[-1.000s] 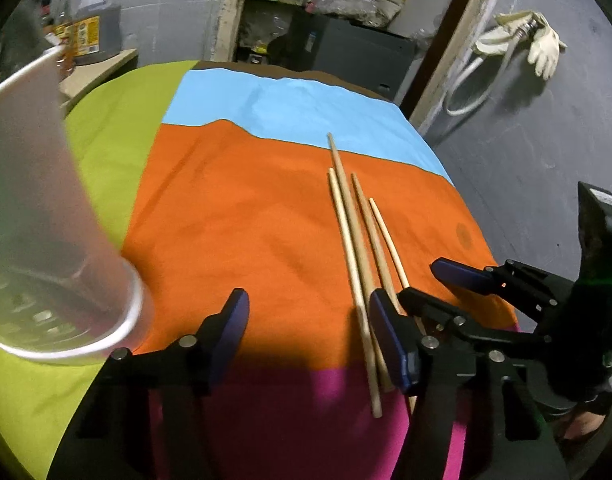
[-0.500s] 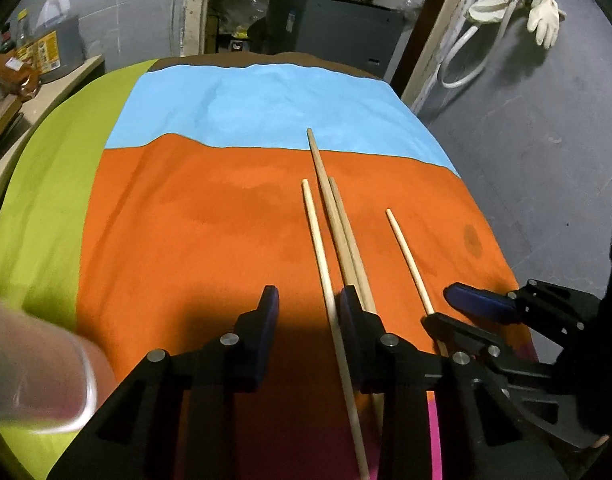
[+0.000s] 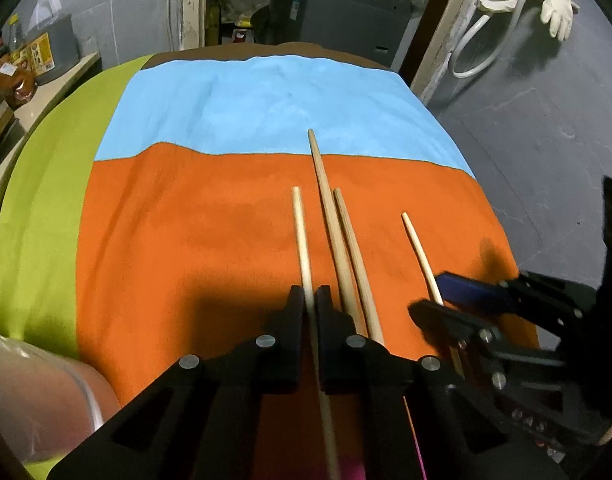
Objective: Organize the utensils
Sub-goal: 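Close the left tool on a chopstick while the right tool grasps another chopstick, then lift both held chopsticks and carry them over the white basket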
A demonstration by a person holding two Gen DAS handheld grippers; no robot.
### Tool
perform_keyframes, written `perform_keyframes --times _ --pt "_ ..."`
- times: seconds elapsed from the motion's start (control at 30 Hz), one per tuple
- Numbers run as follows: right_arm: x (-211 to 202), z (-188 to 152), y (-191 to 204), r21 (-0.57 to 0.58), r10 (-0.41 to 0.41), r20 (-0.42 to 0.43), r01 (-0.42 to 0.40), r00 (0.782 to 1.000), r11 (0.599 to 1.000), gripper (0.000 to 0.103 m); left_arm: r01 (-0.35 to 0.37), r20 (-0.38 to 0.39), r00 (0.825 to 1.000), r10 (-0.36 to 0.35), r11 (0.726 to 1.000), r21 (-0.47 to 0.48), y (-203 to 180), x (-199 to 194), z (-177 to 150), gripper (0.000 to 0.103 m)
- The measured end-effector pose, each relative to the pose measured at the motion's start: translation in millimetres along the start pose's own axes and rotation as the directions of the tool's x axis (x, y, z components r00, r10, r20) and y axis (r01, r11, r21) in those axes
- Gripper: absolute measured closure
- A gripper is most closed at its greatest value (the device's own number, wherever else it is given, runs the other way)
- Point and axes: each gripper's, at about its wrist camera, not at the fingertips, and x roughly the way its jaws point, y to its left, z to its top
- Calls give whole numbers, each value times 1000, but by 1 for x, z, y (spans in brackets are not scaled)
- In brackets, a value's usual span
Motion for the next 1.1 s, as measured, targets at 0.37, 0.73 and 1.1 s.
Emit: perform_keyframes --times 0.37,0.73,1.1 --pt "-11 -11 -22 217 130 51 -138 990 966 100 31 93 995 -29 999 -24 -4 -35 -26 101" --pt "-82 -37 26 63 120 413 -160 903 985 100 63 395 917 -55 998 -7 -6 -101 -55 101" --pt "-124 -25 94 -135 168 719 -101 675 986 100 10 688 726 -7 1000 -1 4 -183 -64 101"
